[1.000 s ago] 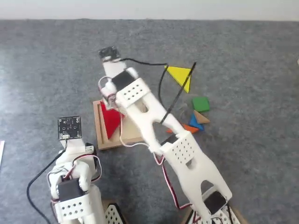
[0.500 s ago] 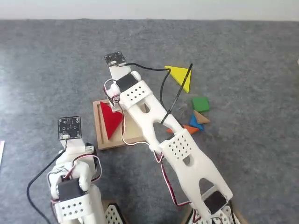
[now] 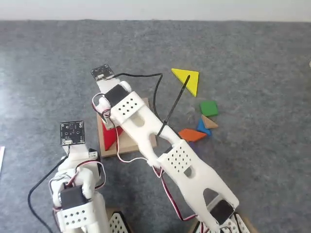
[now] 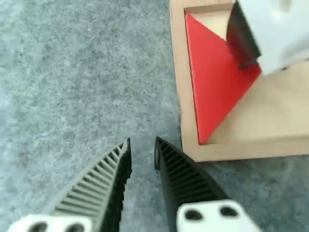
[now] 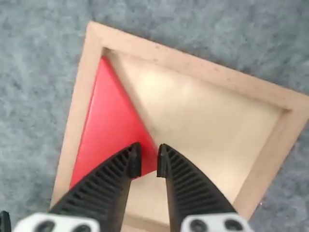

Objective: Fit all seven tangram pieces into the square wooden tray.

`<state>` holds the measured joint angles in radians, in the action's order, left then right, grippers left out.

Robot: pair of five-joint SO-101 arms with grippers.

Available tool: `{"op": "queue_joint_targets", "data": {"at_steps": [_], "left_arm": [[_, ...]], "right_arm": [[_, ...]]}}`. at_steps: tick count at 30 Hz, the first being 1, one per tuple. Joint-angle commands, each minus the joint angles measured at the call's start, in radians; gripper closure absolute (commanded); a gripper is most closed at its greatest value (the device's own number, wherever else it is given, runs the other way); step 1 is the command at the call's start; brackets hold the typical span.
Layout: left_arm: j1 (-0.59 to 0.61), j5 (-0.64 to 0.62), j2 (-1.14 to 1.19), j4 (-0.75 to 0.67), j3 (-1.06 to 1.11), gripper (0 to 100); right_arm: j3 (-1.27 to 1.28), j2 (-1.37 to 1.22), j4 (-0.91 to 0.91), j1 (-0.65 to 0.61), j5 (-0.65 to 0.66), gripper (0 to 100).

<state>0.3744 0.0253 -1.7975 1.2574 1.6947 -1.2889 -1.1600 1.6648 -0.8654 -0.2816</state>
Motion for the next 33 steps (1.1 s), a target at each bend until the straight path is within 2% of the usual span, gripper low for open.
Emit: {"op": "queue_joint_targets", "data": {"at_steps": [1,8,15,18,23,29,33], "left_arm": [[0.008,0.002,-0.018,0.003,-0.012,92],[0.008,0.002,-0.018,0.003,-0.012,92],[0.008,0.002,-0.018,0.003,-0.012,92],[0.008,0.002,-0.018,0.003,-0.012,92],[0.008,0.002,-0.018,0.003,-0.012,92],[0.008,0.002,-0.018,0.003,-0.012,92],[0.008,0.002,-0.018,0.003,-0.012,92]], "right_arm": [[-0.054,0.024,-0.016,0.013,0.017,93.5],[-0.235,0.133,0.133,0.165,0.020,93.7],[-0.138,0.156,0.131,0.326,0.015,92.8],[-0.015,0.157,0.131,0.325,0.014,87.5],[0.110,0.163,0.128,0.248,0.011,79.3],[0.118,0.124,0.101,0.222,0.009,79.9],[0.118,0.124,0.105,0.200,0.009,84.8]]}}
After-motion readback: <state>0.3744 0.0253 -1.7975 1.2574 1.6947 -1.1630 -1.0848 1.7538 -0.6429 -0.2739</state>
